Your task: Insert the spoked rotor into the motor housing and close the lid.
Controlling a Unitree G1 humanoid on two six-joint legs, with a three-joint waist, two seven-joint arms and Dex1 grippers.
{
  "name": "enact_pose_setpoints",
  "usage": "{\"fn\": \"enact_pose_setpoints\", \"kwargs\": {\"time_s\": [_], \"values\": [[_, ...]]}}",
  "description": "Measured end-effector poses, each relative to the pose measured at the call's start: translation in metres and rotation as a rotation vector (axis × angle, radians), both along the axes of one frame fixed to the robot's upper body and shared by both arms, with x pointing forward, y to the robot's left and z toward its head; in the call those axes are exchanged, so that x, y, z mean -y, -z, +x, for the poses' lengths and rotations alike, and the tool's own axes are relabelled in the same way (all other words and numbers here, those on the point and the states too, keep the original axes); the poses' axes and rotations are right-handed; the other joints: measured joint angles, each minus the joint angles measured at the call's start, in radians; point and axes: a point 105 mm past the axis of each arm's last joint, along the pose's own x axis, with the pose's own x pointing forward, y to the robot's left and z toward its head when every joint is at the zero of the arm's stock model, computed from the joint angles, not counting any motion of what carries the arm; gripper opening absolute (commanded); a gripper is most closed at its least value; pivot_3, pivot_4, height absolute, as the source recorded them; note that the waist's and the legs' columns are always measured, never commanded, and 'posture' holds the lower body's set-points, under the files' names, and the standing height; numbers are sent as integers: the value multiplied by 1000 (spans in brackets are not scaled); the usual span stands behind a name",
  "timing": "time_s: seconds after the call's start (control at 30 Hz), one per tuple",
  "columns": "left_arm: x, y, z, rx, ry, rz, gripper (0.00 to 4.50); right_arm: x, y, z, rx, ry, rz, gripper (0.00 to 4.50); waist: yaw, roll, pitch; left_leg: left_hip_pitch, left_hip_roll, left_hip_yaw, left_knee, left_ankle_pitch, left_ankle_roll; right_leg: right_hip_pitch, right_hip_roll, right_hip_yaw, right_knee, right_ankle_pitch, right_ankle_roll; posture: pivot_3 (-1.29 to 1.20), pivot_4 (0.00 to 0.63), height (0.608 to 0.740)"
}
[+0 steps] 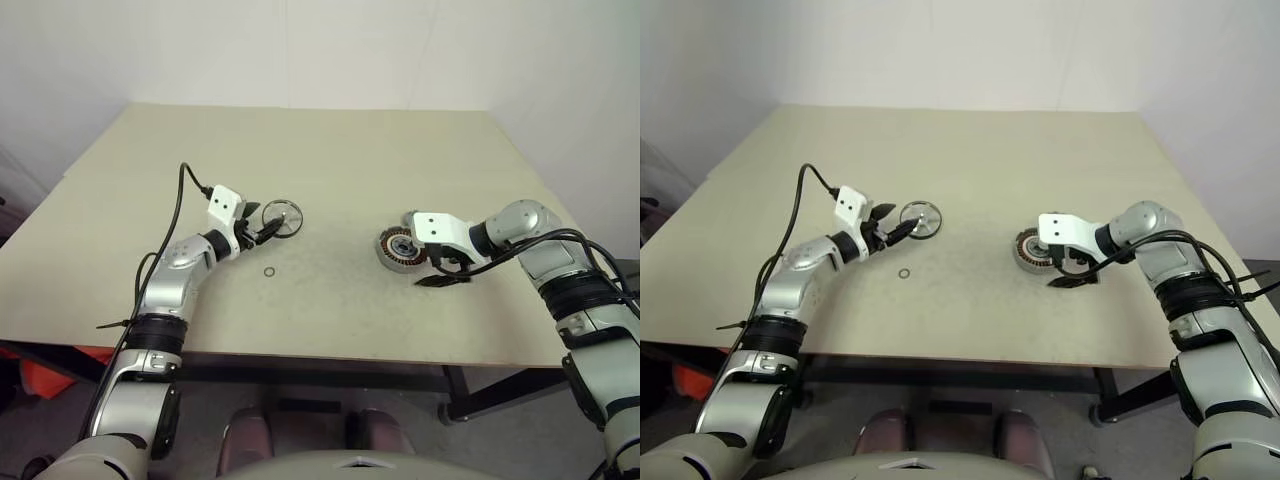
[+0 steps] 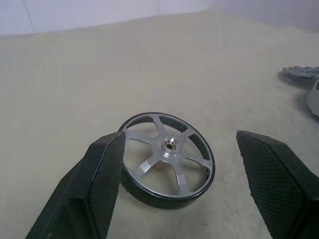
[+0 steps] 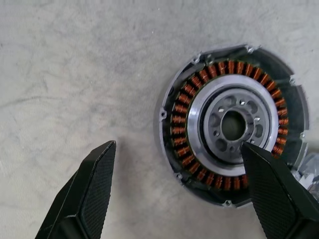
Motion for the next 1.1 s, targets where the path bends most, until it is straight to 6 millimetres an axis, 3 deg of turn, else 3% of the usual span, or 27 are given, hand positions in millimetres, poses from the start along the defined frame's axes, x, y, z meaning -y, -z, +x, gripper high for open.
{"fn": "enact_pose_setpoints", "kwargs": {"time_s": [0.33,1.1], "values": [[0,1,0,-1,0,6,3750,-17,-9,1,45,-50,13,4500,10,0,0,-1,1,0,0,0,0,0,-1,-1,-1,0,0,0,0,740],[0,1,-1,-1,0,11,3750,1,10,1,-19,-39,-86,4500,10,0,0,-1,1,0,0,0,0,1,-1,-2,0,0,0,0,0,740]]}}
